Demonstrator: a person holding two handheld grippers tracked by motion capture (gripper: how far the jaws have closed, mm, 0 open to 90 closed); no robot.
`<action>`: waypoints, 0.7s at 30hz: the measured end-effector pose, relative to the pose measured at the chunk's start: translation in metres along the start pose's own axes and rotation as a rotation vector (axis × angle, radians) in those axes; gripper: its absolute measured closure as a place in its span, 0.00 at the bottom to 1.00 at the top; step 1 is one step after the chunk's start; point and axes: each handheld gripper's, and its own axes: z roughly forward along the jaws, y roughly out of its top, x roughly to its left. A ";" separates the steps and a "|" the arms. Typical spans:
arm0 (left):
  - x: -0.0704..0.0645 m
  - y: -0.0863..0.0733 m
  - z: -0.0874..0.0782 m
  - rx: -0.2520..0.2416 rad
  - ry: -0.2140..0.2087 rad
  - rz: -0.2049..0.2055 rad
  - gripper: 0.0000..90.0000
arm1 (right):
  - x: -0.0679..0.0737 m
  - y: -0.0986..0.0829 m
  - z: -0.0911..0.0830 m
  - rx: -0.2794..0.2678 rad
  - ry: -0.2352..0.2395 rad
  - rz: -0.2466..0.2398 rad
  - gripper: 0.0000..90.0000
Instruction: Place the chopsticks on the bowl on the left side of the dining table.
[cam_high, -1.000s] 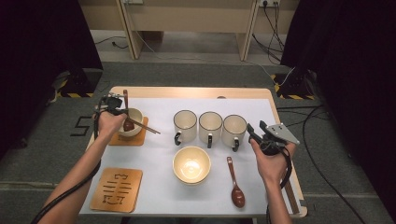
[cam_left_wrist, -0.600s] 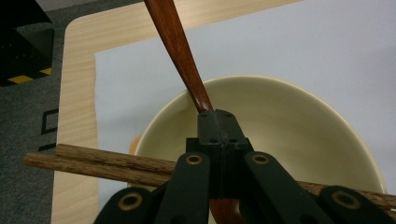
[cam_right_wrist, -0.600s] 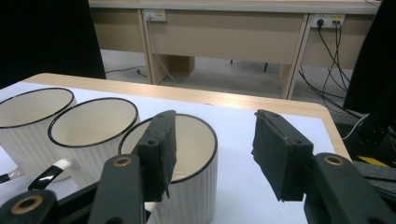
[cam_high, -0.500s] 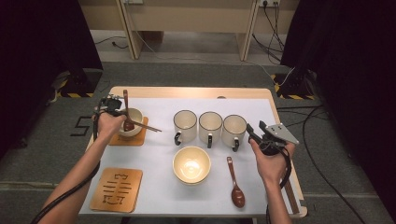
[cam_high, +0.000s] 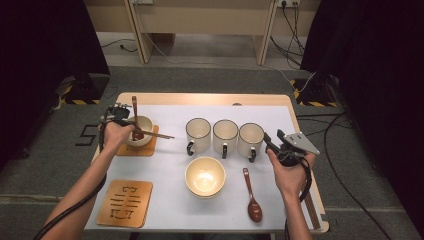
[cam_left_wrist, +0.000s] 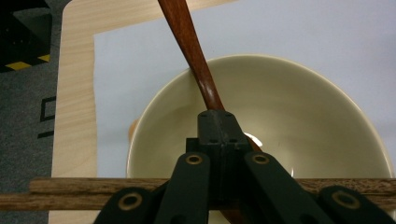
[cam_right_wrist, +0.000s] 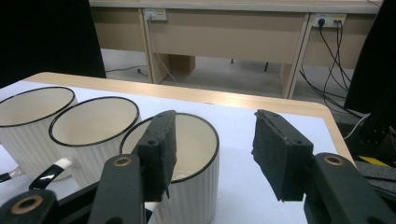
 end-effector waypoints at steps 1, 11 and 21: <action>0.000 0.000 0.000 0.002 0.000 -0.001 0.99 | 0.000 0.000 0.000 0.000 0.000 0.001 0.55; 0.000 -0.004 0.000 0.019 0.004 -0.023 0.99 | 0.001 0.000 0.000 0.002 0.003 0.003 0.55; 0.002 -0.006 -0.007 -0.007 -0.002 -0.016 0.99 | 0.000 0.001 0.000 -0.005 0.001 0.000 0.55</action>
